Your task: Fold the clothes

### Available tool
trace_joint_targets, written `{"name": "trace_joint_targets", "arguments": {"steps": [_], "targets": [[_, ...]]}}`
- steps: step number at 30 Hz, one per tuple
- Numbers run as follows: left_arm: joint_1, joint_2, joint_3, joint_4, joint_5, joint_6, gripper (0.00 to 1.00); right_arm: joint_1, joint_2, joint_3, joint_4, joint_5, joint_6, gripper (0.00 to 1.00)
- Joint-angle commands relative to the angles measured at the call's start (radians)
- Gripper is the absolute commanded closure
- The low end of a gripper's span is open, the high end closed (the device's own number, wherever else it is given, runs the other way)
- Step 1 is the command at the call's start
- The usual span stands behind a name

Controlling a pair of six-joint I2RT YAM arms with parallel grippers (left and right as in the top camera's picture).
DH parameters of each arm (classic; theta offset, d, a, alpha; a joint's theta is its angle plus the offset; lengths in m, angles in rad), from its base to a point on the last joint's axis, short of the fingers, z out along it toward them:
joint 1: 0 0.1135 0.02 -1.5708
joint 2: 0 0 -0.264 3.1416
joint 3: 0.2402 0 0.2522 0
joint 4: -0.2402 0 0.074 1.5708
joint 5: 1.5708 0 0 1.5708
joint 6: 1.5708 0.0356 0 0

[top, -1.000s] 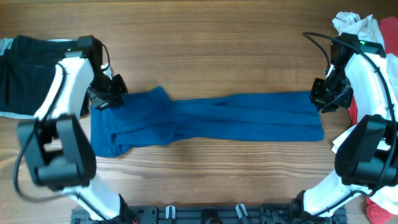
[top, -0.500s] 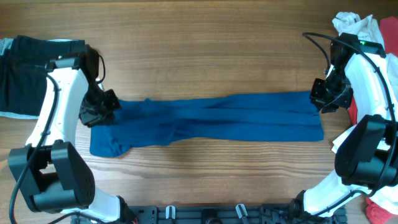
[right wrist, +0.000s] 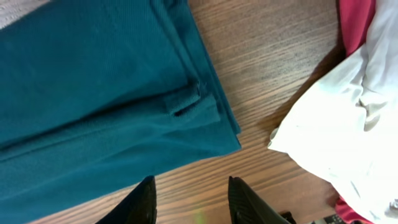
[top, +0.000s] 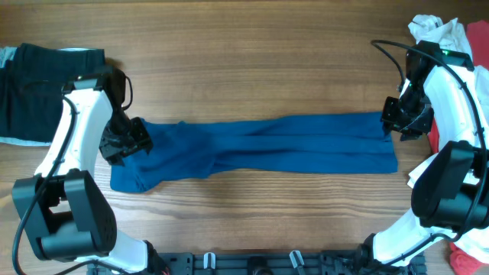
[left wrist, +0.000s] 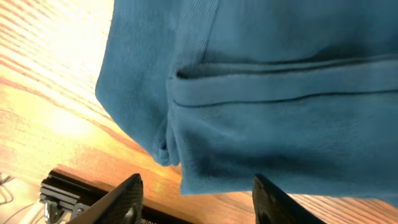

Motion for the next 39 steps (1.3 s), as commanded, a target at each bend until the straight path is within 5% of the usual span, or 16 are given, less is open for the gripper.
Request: {"name": "trace_joint_targets", "arguments": {"steps": [1, 5, 9, 14, 18, 29, 36, 39], "targets": [[0.0, -0.022, 0.063, 0.033, 0.113, -0.001, 0.49, -0.003, -0.018, -0.005, 0.021, -0.058, -0.042, 0.62], [-0.033, -0.027, 0.047, 0.111, 0.197, 0.002, 0.65, -0.047, -0.018, -0.005, 0.046, -0.133, -0.044, 0.62], [-0.095, -0.022, -0.04, 0.175, 0.197, -0.003, 0.69, -0.138, -0.018, -0.005, 0.051, -0.266, -0.114, 0.6], [-0.138, -0.02, -0.208, 0.346, 0.196, -0.004, 0.67, -0.203, -0.018, -0.014, 0.084, -0.39, -0.21, 0.41], [-0.138, -0.02, -0.326, 0.458, 0.143, -0.055, 0.64, -0.206, -0.018, -0.113, 0.171, -0.39, -0.231, 0.36], [-0.137, -0.021, -0.335, 0.458, 0.137, -0.054, 0.55, -0.212, -0.018, -0.323, 0.45, -0.317, -0.232, 0.26], [-0.137, -0.021, -0.335, 0.454, 0.137, -0.054, 0.55, -0.212, -0.018, -0.455, 0.572, -0.328, -0.231, 0.27], [-0.137, -0.021, -0.335, 0.454, 0.136, -0.054, 0.55, -0.212, -0.018, -0.46, 0.592, -0.48, -0.269, 0.37]]}}
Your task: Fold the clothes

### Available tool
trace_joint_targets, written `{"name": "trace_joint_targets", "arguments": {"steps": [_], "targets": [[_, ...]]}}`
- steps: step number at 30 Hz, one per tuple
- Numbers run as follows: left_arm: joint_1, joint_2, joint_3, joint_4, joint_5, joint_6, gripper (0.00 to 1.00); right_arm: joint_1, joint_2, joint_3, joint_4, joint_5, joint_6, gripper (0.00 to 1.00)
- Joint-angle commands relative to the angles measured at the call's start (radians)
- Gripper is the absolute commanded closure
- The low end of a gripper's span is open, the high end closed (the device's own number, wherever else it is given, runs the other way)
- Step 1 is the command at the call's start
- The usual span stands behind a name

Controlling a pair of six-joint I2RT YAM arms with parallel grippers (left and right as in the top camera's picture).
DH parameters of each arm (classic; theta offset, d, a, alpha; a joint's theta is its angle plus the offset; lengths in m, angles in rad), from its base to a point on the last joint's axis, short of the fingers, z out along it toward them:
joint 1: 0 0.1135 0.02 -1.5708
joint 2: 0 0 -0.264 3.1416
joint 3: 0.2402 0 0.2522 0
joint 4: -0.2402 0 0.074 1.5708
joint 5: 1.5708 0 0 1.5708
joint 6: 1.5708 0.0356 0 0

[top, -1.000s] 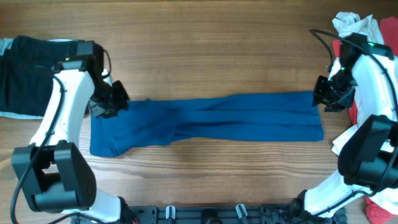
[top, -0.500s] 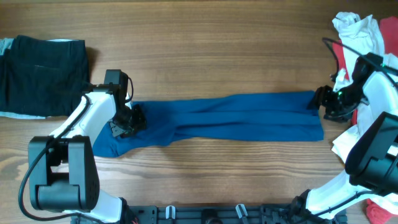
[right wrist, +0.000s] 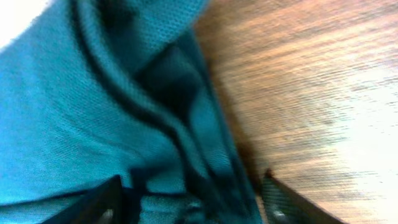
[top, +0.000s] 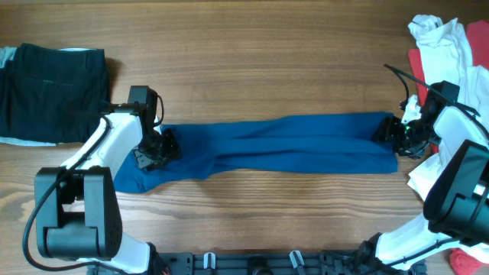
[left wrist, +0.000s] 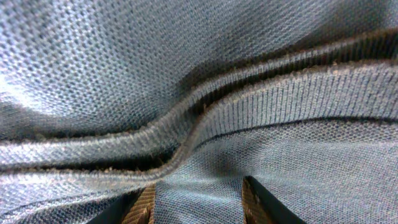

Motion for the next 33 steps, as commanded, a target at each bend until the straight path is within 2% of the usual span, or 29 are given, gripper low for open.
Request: {"name": "trace_joint_targets", "arguments": {"steps": [1, 2, 5, 6, 8, 11, 13, 14, 15, 16, 21, 25, 28, 33], "targets": [[-0.002, -0.009, -0.014, 0.0, -0.036, -0.009, 0.55, -0.002, 0.018, -0.038, 0.01, -0.153, -0.047, 0.42], [-0.002, -0.009, -0.014, 0.0, -0.036, -0.009, 0.55, -0.002, 0.018, -0.038, 0.008, -0.151, -0.049, 0.59], [-0.002, -0.009, -0.014, 0.0, -0.036, -0.009, 0.56, -0.002, 0.018, -0.038, 0.003, -0.151, -0.048, 0.76], [-0.002, -0.009, -0.014, 0.003, -0.036, -0.009, 0.55, -0.002, 0.018, -0.038, 0.003, -0.151, -0.048, 0.86], [-0.002, -0.01, -0.003, 0.0, -0.036, -0.009, 0.56, -0.002, 0.018, -0.037, 0.004, -0.151, -0.046, 0.96], [-0.002, -0.033, 0.086, -0.07, -0.036, -0.005, 0.55, -0.002, 0.016, -0.017, -0.002, -0.12, -0.003, 0.96], [-0.002, -0.056, 0.159, -0.118, -0.036, -0.005, 0.51, -0.002, 0.011, 0.006, -0.023, -0.04, 0.036, 0.96], [-0.002, -0.07, 0.2, -0.142, -0.036, -0.005, 0.46, -0.002, 0.006, 0.025, -0.038, 0.013, 0.061, 0.96], [-0.002, -0.092, 0.251, -0.172, -0.036, -0.006, 0.23, -0.003, -0.003, 0.077, -0.074, 0.082, 0.081, 0.96], [-0.002, -0.104, 0.268, -0.186, -0.036, -0.006, 0.21, -0.003, -0.008, 0.119, -0.103, 0.115, 0.096, 0.96], [-0.002, -0.121, 0.272, -0.225, -0.075, -0.006, 0.2, 0.001, -0.048, 0.352, -0.273, 0.164, 0.133, 0.96], [0.009, -0.121, 0.272, -0.238, -0.116, -0.006, 0.19, 0.051, -0.103, 0.446, -0.369, 0.164, 0.157, 0.96], [0.029, -0.121, 0.272, -0.238, -0.116, -0.008, 0.19, 0.153, -0.134, 0.446, -0.407, 0.164, 0.158, 0.96], [0.042, -0.121, 0.271, -0.243, -0.116, -0.01, 0.16, 0.404, -0.129, 0.433, -0.425, 0.165, 0.193, 0.96]]}}
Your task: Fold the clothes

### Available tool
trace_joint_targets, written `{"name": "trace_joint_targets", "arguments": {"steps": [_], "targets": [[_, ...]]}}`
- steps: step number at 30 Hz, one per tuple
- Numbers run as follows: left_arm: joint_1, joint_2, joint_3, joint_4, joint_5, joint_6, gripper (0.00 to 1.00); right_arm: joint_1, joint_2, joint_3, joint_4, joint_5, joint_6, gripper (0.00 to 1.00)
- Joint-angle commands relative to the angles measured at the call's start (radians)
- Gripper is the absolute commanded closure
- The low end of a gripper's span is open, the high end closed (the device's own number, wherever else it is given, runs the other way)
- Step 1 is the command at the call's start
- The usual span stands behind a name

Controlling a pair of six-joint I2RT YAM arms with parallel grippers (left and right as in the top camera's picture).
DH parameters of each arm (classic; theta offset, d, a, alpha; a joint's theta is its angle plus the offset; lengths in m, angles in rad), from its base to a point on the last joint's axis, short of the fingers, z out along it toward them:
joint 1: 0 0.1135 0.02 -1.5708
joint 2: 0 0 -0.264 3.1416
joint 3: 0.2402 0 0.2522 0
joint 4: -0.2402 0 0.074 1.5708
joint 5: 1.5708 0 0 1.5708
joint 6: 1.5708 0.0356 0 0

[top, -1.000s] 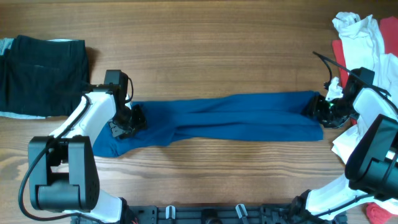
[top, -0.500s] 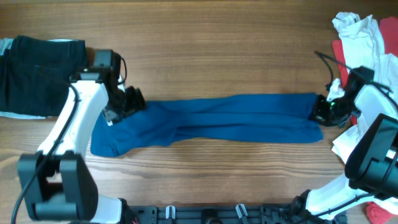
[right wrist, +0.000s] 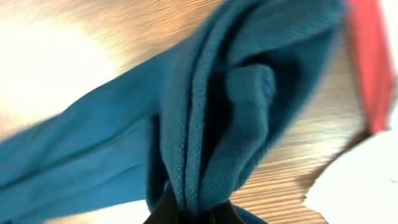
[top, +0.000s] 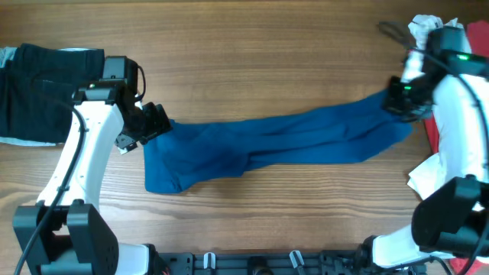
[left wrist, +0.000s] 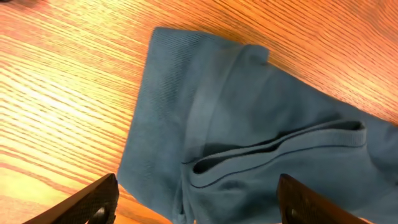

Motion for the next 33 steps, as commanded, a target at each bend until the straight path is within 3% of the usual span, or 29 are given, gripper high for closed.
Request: {"name": "trace_joint_targets", "arguments": {"steps": [1, 5, 10, 18, 19, 21, 22, 26, 33], "targets": [[0.008, -0.003, 0.005, -0.005, -0.021, -0.005, 0.15, 0.19, -0.005, -0.003, 0.009, 0.011, 0.06, 0.96], [0.008, -0.003, 0.005, -0.008, -0.021, -0.005, 0.14, 0.373, 0.034, -0.012, 0.042, 0.029, 0.164, 0.96], [0.008, -0.003, 0.005, -0.013, -0.021, -0.005, 0.14, 0.491, 0.135, -0.012, 0.047, 0.029, 0.212, 0.96], [0.008, -0.003, 0.005, -0.023, -0.021, -0.005, 0.14, 0.571, 0.209, -0.012, 0.044, 0.021, 0.219, 0.96], [0.008, -0.003, 0.005, -0.023, -0.021, -0.005, 0.14, 0.576, 0.209, -0.012, 0.044, 0.01, 0.217, 0.93], [0.008, -0.003, 0.005, -0.023, -0.021, -0.005, 0.14, 0.58, 0.209, -0.012, 0.052, -0.069, 0.206, 0.62], [0.008, -0.003, 0.005, -0.023, -0.021, -0.005, 0.14, 0.58, 0.209, -0.012, 0.06, -0.101, 0.185, 0.52], [0.008, -0.003, 0.005, -0.032, -0.02, -0.005, 0.14, 0.58, 0.208, -0.012, 0.063, -0.166, 0.079, 0.52], [0.008, -0.003, 0.002, -0.055, -0.021, -0.005, 0.05, 0.58, 0.164, -0.012, 0.048, -0.051, 0.166, 0.56]]}}
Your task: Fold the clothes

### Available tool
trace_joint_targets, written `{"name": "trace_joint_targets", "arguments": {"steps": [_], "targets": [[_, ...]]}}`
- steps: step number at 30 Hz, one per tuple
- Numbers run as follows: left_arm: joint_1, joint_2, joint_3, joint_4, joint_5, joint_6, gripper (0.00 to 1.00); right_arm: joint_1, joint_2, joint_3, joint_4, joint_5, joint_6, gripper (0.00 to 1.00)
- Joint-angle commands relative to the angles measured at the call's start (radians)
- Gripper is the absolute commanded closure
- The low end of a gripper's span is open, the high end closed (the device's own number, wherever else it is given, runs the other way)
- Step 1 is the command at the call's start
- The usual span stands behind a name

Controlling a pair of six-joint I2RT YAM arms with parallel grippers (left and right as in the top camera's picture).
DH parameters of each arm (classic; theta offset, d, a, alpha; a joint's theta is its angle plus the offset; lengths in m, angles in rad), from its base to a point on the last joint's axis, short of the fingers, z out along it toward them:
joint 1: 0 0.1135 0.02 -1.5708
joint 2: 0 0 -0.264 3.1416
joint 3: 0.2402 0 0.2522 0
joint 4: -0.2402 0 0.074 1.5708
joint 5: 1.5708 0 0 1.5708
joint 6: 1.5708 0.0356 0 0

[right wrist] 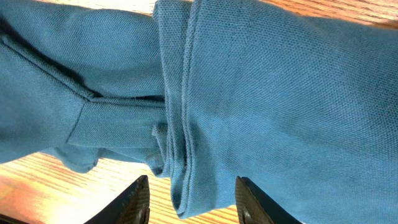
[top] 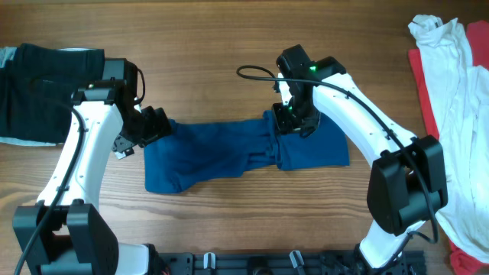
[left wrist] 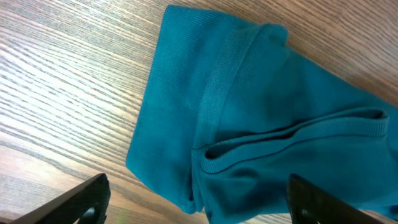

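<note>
Blue trousers [top: 229, 149] lie on the wooden table [top: 229, 46], folded over at the right so the leg ends [top: 309, 145] rest doubled across the middle. My right gripper [top: 293, 121] hovers open over the folded-over hem edge [right wrist: 180, 137], nothing between its fingers [right wrist: 138, 199]. My left gripper [top: 141, 131] is open above the waistband end [left wrist: 211, 93], wide fingers [left wrist: 81, 200] empty at the frame's bottom.
A folded black garment [top: 46, 92] lies at the far left. A white cloth [top: 447, 84] and a red one [top: 466, 263] are piled along the right edge. The rail of arm bases [top: 252, 263] runs along the front.
My right gripper carried the leg ends from the far right to the middle and let them go; the trousers are now folded in half. The left gripper stayed open over the waistband.
First the trousers lay stretched full length with both grippers open above the ends. Then both were down on the ends. Then the right held the lifted leg ends, the left open. Now the legs lie folded over and both grippers are open.
</note>
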Motion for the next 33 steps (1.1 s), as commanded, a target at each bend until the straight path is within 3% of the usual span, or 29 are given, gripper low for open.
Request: {"name": "trace_joint_targets", "arguments": {"steps": [1, 5, 10, 16, 22, 25, 33], "targets": [[0.005, -0.003, -0.005, -0.001, -0.014, -0.004, 0.04, 0.008, -0.052, -0.003, -0.025, 0.107, 0.085, 0.56], [0.005, 0.003, -0.076, 0.037, -0.014, 0.008, 0.0, 0.008, -0.179, -0.003, -0.085, 0.232, 0.154, 0.56], [0.008, 0.016, -0.197, 0.145, -0.013, 0.014, 0.0, 0.008, -0.312, -0.003, -0.133, 0.239, 0.154, 0.55], [0.008, 0.025, -0.321, 0.286, 0.003, 0.014, 0.0, 0.008, -0.335, -0.003, -0.181, 0.239, 0.154, 0.55], [0.007, 0.092, -0.396, 0.416, 0.116, 0.014, 0.02, 0.008, -0.335, -0.003, -0.182, 0.239, 0.154, 0.55], [0.006, 0.126, -0.4, 0.435, 0.13, 0.014, 0.09, 0.008, -0.335, -0.003, -0.182, 0.238, 0.154, 0.55], [0.006, 0.159, -0.4, 0.445, 0.175, 0.014, 0.68, 0.008, -0.335, -0.003, -0.183, 0.238, 0.154, 0.56]]}}
